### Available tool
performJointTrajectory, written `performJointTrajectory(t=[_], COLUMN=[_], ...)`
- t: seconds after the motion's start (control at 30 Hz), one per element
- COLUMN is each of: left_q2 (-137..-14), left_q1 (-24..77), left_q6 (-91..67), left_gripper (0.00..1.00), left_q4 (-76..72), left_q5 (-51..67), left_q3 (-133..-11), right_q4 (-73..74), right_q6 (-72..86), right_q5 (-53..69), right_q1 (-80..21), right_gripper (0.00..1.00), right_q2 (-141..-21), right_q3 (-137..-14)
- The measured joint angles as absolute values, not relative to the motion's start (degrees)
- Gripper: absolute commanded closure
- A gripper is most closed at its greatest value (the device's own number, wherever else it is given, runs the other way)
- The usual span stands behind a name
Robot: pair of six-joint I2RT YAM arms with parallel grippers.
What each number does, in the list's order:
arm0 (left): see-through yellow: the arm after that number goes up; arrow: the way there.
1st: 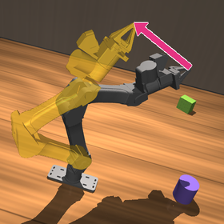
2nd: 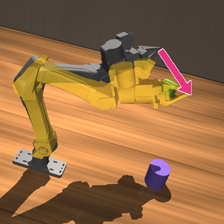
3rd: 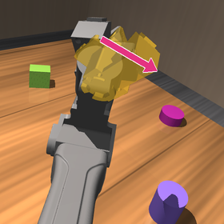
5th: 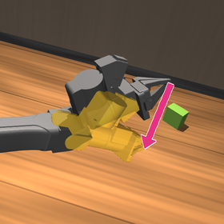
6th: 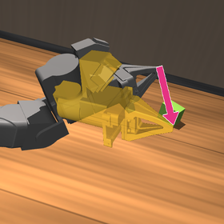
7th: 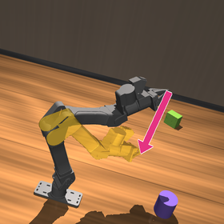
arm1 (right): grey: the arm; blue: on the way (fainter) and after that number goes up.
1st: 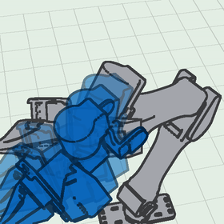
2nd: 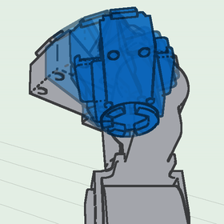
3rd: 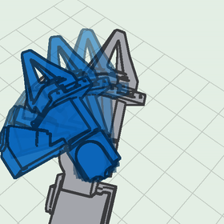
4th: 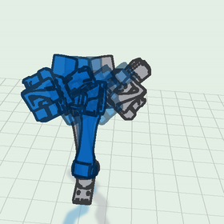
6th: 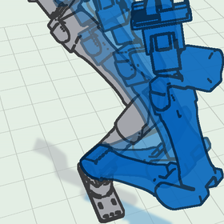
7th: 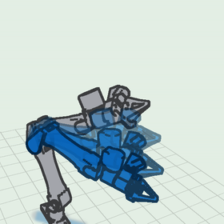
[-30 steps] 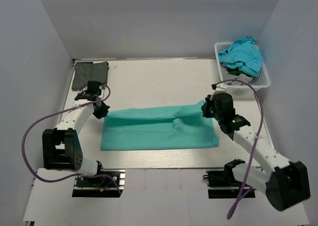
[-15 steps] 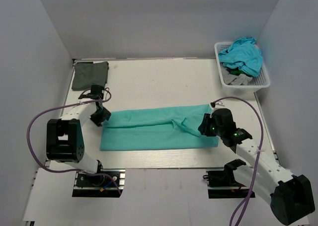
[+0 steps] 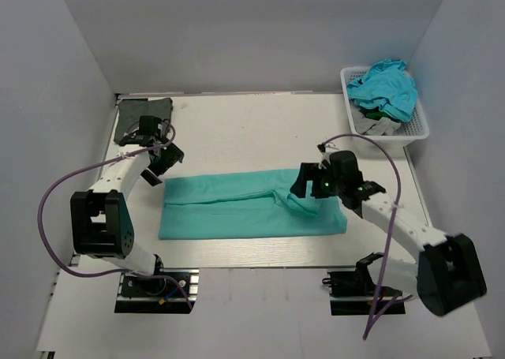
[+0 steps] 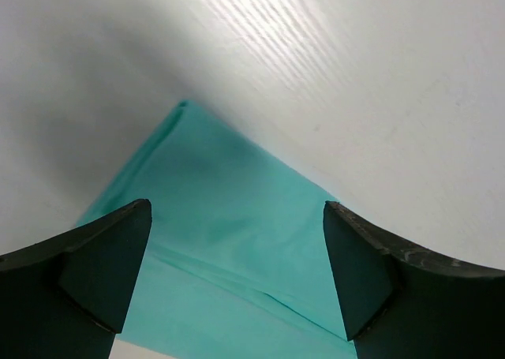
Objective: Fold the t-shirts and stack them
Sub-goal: Fold the other side of the tshirt into a rectangle
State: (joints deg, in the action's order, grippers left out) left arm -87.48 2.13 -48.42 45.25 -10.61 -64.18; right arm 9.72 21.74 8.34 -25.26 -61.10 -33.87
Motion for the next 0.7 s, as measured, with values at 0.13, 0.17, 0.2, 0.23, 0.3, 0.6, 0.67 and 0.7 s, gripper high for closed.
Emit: performJointTrajectory(t=[0.13, 0.17, 0.2, 0.23, 0.3, 0.6, 0.67, 0.7], left_q2=[-89.0, -89.7, -90.2, -90.8, -91.5, -91.7, -91.9, -92.1], left_q1=[2.3, 2.3, 2.4, 2.4, 2.4, 2.4, 2.4, 2.4], left_q6=[-47.2, -46.9, -46.7, -46.5, -46.3, -44.6, -44.0, -43.7], left_gripper=[0.0, 0.0, 0.0, 0.0, 0.0, 0.0, 0.0, 0.0], left_q4=[42.6, 42.3, 42.0, 41.9, 41.9, 41.3, 41.2, 40.9], left_q5=[-6.3, -5.8, -5.5, -5.2, -5.0, -5.0, -4.8, -4.5], left_q3=[-64.5, -64.6, -64.7, -64.8, -64.8, -65.3, -66.1, -66.5], right_q4=[3.9, 2.9, 2.2, 1.0, 0.6, 15.8, 19.6, 20.5], right_q6=[19.4, 18.9, 18.7, 18.3, 17.6, 11.5, 11.3, 11.4], right_q5=[11.5, 12.7, 13.9, 15.8, 19.8, 35.4, 34.8, 33.3], right_q1=[-25.3, -25.3, -25.3, -25.5, -26.3, -32.2, -32.4, -32.3], right_gripper=[0.1, 0.1, 0.1, 0.1, 0.1, 0.1, 0.1, 0.1], right_q2=[-73.1, -75.5, -77.3, -80.1, -82.7, -74.5, -68.4, -65.6], right_q3=[-39.8, -41.0, -41.9, -42.9, -43.4, -40.7, -39.9, -39.9])
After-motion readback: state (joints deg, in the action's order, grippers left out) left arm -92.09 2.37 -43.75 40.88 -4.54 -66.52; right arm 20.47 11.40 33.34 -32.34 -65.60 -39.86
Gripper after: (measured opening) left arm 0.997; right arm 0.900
